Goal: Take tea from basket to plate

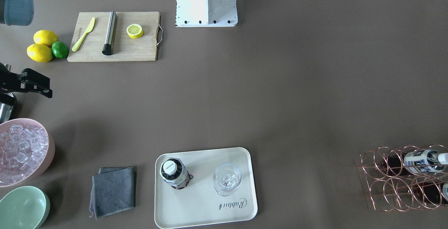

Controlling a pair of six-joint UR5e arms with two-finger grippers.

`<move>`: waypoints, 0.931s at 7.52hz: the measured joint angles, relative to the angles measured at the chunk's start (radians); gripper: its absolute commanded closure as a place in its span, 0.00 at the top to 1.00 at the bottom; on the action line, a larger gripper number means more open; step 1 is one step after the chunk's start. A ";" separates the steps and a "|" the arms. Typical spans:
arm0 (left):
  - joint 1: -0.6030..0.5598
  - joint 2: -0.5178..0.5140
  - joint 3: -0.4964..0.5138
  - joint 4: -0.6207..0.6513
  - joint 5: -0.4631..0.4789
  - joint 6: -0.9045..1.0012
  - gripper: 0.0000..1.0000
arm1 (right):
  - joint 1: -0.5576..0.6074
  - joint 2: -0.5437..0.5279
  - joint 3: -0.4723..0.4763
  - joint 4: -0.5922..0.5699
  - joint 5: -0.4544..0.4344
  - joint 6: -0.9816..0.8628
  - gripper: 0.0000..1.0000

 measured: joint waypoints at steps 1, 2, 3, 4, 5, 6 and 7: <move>0.003 -0.002 -0.002 -0.001 0.001 0.000 0.30 | 0.040 -0.075 0.019 0.001 -0.001 -0.104 1.00; 0.004 -0.005 -0.003 0.000 0.002 -0.001 0.54 | 0.086 -0.151 0.030 0.004 -0.002 -0.216 1.00; 0.005 -0.007 -0.003 0.001 0.002 -0.001 0.97 | 0.124 -0.226 0.050 0.008 -0.004 -0.300 1.00; 0.005 -0.008 -0.004 0.000 0.003 -0.001 0.98 | 0.159 -0.295 0.070 0.014 -0.008 -0.376 1.00; 0.005 -0.008 -0.004 0.000 0.002 -0.002 0.98 | 0.187 -0.356 0.079 0.017 -0.017 -0.454 1.00; 0.006 -0.008 -0.004 0.000 0.001 -0.007 0.98 | 0.209 -0.401 0.077 0.020 -0.028 -0.520 1.00; 0.006 -0.008 -0.005 0.000 0.001 -0.015 0.98 | 0.227 -0.442 0.058 0.046 -0.042 -0.578 1.00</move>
